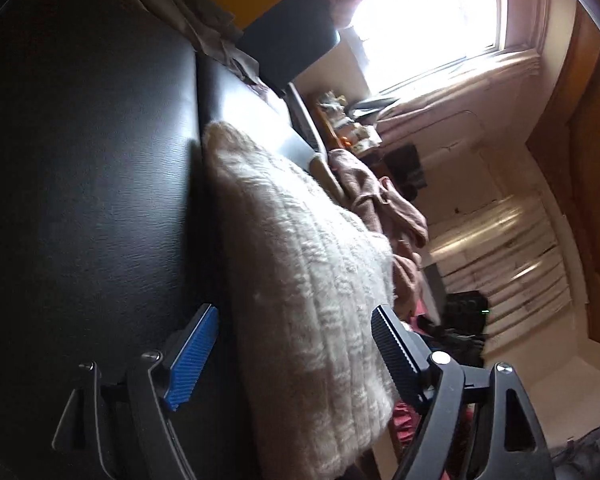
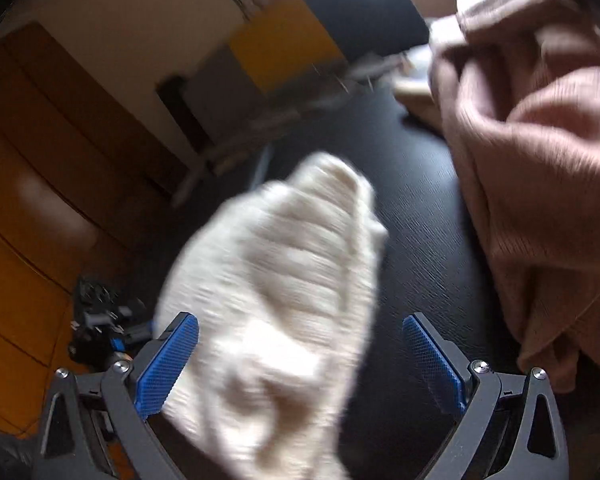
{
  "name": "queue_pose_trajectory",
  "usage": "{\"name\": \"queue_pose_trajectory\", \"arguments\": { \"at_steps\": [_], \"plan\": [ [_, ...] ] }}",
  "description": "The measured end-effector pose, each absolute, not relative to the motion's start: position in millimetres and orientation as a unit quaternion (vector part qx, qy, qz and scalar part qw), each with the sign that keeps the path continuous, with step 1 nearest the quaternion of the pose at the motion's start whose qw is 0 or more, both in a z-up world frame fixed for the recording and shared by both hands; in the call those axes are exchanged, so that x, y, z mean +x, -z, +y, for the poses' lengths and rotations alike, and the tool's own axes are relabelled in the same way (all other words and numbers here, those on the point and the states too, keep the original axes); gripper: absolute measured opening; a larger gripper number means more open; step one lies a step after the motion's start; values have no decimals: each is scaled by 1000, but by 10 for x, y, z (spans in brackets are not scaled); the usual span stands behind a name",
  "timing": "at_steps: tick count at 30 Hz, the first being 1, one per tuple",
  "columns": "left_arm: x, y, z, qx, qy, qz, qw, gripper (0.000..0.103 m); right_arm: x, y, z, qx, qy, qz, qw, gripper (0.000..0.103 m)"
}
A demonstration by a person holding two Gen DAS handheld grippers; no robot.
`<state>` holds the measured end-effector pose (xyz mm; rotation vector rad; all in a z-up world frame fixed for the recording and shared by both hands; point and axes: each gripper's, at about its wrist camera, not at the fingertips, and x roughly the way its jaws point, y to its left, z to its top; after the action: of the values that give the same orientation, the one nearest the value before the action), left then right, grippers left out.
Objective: Fold clothes
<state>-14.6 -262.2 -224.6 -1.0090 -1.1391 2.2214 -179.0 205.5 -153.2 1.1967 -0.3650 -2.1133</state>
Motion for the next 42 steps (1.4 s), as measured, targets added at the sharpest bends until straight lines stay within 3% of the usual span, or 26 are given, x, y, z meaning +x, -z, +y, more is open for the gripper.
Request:
{"name": "queue_pose_trajectory", "arguments": {
  "at_steps": [10,12,13,14,20,26,36,42],
  "plan": [
    [-392,2213,-2221,-393,-843,-292,223,84,-1732,1810,1830,462,783,-187,372,103],
    [-377,2228,-2233,-395,-840,-304,216,73,-1697,1800,1827,463,780,-186,379,103],
    [-362,2248,-2259,-396,-833,-320,216,60,-1682,1791,1827,465,777,-187,380,96],
    [-334,2265,-2300,-393,-827,-340,218,53,-1664,1780,1808,468,774,-186,384,65],
    [120,2195,-2504,-358,-833,-370,201,46,-1490,1668,1252,476,739,-165,447,54],
    [930,1905,-3199,-268,-863,-404,139,45,-1314,1552,657,482,699,-142,509,48],
    [2349,1058,-4755,-109,-926,-352,-80,45,-867,994,-2381,434,571,-37,696,42],
    [2684,1261,-5432,-108,-907,-360,-193,45,-309,964,-4155,430,546,81,715,40]
  ]
}}
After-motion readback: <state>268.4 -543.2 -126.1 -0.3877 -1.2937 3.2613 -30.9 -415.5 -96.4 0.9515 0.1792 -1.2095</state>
